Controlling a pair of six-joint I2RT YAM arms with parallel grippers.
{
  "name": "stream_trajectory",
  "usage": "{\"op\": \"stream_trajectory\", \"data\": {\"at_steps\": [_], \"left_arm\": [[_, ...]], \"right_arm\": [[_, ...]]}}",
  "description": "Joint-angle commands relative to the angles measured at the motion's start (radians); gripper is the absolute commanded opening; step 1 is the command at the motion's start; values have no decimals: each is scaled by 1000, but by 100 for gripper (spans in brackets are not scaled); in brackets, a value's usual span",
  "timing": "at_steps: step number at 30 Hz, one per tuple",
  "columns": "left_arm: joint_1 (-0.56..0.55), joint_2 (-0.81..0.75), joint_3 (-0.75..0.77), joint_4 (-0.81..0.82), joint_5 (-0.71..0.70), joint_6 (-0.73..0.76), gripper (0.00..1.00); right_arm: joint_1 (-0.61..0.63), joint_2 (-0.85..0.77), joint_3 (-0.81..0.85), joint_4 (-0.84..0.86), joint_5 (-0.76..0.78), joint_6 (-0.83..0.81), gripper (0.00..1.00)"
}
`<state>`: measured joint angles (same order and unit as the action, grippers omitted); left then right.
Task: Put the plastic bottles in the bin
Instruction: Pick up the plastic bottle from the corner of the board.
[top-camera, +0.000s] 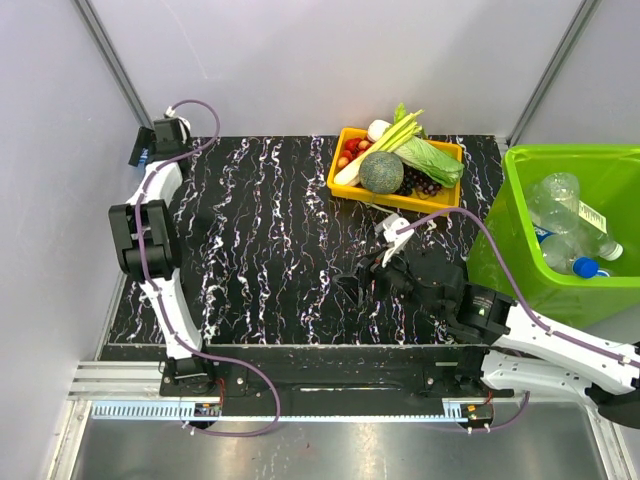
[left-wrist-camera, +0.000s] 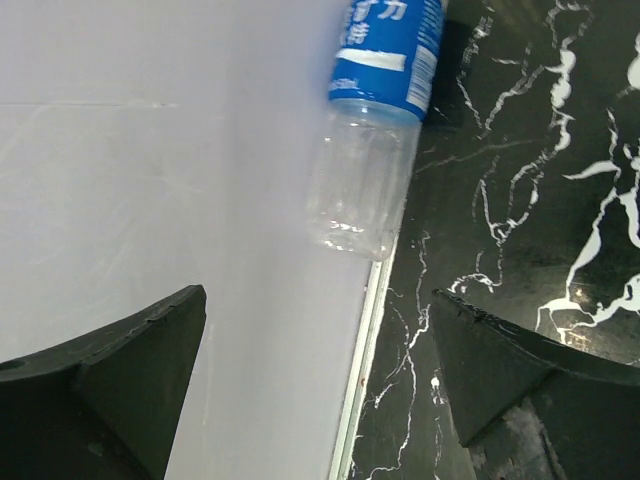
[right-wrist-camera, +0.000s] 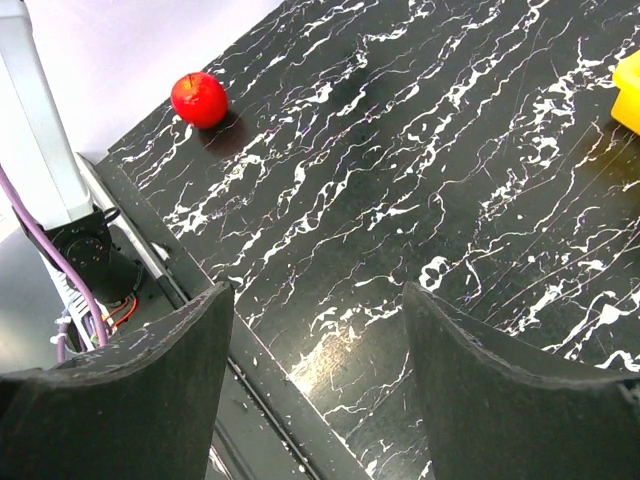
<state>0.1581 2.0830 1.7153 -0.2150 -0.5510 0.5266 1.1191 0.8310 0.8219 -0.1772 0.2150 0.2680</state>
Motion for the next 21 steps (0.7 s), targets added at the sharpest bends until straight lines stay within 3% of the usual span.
{"op": "stream_trajectory", "data": {"at_steps": [1,21], "left_arm": [[3,63,30,29,5,91,97],[40,267,182,6,-3,231,88]], "right_arm": [[2,13,10,74,-17,31,73],[2,125,-12,108,93,-89,80]]}}
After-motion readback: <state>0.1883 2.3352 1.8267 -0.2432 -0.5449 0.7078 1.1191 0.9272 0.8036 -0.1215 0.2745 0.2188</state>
